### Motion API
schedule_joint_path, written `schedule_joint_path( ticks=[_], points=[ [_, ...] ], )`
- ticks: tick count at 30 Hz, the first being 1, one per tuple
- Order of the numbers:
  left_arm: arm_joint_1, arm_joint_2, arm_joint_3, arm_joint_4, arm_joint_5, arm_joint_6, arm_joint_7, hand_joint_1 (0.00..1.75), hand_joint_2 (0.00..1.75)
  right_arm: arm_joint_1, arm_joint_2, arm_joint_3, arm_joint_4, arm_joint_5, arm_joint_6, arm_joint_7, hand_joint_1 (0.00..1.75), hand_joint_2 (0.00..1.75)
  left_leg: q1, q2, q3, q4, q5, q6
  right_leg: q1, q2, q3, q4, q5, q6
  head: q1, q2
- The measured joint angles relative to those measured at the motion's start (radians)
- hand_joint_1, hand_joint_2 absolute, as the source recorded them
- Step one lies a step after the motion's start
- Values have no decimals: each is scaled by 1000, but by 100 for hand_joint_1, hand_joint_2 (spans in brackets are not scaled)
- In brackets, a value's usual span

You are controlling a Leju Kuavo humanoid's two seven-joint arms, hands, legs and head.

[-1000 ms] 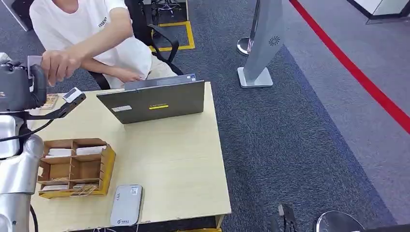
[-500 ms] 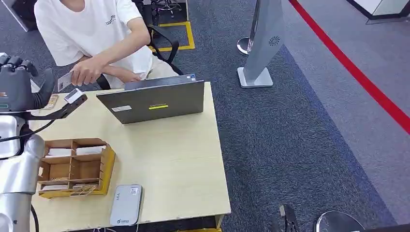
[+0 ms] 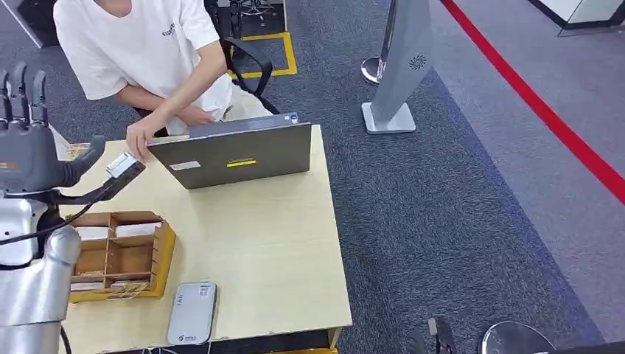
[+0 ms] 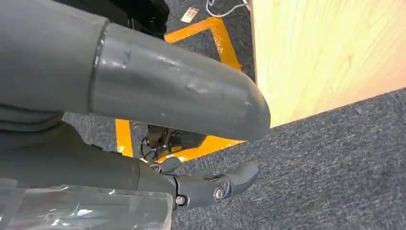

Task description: Pass the card to the sensor for recognition and then transmit it.

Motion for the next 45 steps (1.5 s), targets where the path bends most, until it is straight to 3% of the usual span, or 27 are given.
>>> schedule_joint_path(
  ticks=[4,9,14,16,22,28,37,45],
  points=[
    [136,-2,-68,-217,23,-77,31,0,175,25,-6,-10,0,-28,3,-23,0,0,0,1,0,0,-2,0,0,1,0,0,-1,1,0,0],
    [318,6,-148,-457,21,-93,27,0,175,57,-14,-38,0,-54,12,-49,0,0,-1,2,0,0,-4,1,0,2,0,-1,-2,3,0,0],
    [457,25,-239,-589,10,-96,1,0,175,75,-17,-65,0,-68,15,-65,0,0,-1,2,0,0,-4,2,0,2,0,-1,-3,3,1,0],
    [495,35,-266,-621,33,-131,2,0,175,80,-18,-76,0,-74,16,-67,0,0,-1,2,0,0,-4,2,0,2,0,-1,-3,3,1,0],
    [587,66,-312,-661,95,-228,7,0,175,93,-23,-104,-1,-83,19,-74,0,0,-1,2,0,0,-4,1,0,1,0,-1,-3,3,1,0],
    [659,90,-318,-641,161,-430,79,0,175,98,-24,-130,-1,-84,14,-58,0,0,-1,2,0,0,-4,2,0,1,0,-1,-3,3,1,0],
    [701,107,-318,-592,169,-478,107,0,175,100,-24,-151,-2,-81,13,-52,0,0,-1,1,0,0,-4,2,0,1,0,-1,-3,3,2,0],
    [758,103,-320,-538,173,-468,196,0,175,100,-23,-170,-5,-65,8,-40,0,0,-1,1,0,0,-4,2,0,1,0,-1,-3,3,2,0]
  ],
)
